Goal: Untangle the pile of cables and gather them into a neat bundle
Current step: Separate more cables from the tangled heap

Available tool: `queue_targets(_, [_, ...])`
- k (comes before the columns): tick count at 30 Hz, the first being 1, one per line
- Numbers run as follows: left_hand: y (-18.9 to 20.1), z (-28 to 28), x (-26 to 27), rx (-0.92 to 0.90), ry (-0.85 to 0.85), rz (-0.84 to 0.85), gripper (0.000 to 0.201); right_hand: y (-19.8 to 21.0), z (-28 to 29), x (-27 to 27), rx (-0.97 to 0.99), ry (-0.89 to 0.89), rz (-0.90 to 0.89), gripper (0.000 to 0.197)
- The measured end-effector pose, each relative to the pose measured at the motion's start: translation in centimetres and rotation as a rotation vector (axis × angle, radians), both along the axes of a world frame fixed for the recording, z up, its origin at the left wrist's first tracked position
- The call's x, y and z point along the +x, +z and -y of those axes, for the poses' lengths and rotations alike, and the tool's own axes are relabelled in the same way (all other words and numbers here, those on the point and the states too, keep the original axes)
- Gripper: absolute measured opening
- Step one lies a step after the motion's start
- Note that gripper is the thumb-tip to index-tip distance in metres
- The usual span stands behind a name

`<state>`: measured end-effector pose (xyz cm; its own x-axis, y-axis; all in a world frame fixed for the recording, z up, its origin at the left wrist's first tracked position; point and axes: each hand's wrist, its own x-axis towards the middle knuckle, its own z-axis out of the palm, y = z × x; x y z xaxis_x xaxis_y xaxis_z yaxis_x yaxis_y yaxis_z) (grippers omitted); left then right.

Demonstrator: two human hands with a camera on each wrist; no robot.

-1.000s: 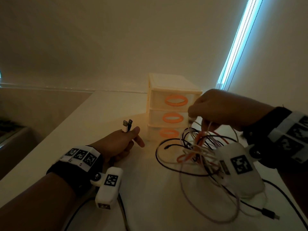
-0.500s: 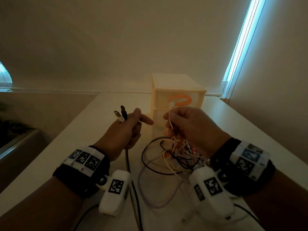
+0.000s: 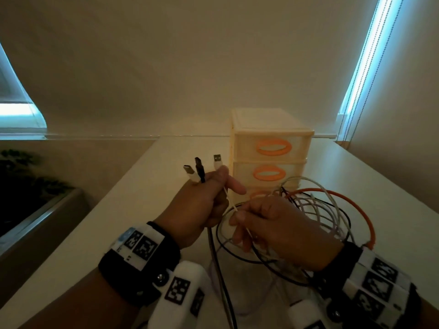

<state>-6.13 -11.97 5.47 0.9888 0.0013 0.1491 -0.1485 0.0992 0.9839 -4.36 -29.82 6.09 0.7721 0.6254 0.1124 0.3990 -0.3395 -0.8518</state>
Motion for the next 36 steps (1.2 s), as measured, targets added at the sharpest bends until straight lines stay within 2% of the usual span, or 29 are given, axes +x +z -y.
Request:
queue_targets(3, [0.5,-0.5,0.1,-0.068,0.017,0.0,0.049,0.3,1.5,0.9,-0.053,0.017,-0.003,0.022])
queue_targets(9, [2.2,-3.9,0.6,-0.307,0.171,0.079,0.047,0.6,2.8,2.0,-0.154,-0.047,0.172,0.022])
queue_targets(13, [2.2,-4.7,0.5,-0.368,0.189,0.11,0.048,0.8,2.7,1.6,-0.171,-0.07,0.219,0.014])
queue_targets(18, [3.0,-6.0,0.0,-0.463,0.307,0.176,0.05,1.4,3.4,1.8,-0.217,-0.102,0.258,0.021])
queue_targets(22, [2.7,-6.8,0.3,-0.52,0.411,0.159,0.05,1.4,3.6,2.2,-0.266,-0.091,0.256,0.022])
queue_targets(27, [2.8,-6.0,-0.1,-0.831,0.078,0.132,0.052,0.6,3.5,1.7,-0.342,-0.013,0.226,0.024])
queue_targets(31, [3.0,-7.0,-0.7,-0.905,-0.352,0.029,0.049,1.2,4.5,1.9,-0.295,0.056,0.082,0.022])
queue_targets(32, [3.1,-7.2,-0.8,-0.909,-0.397,0.024,0.05,1.4,4.7,1.9,-0.294,0.059,0.063,0.021])
queue_targets(34, [3.5,-7.8,-1.2,-0.917,-0.462,0.035,0.047,1.9,5.0,2.0,-0.335,0.009,0.12,0.019])
queue_targets(36, [3.9,-8.0,-1.5,-0.9,-0.525,0.055,0.044,2.3,5.2,2.1,-0.387,-0.094,0.254,0.021])
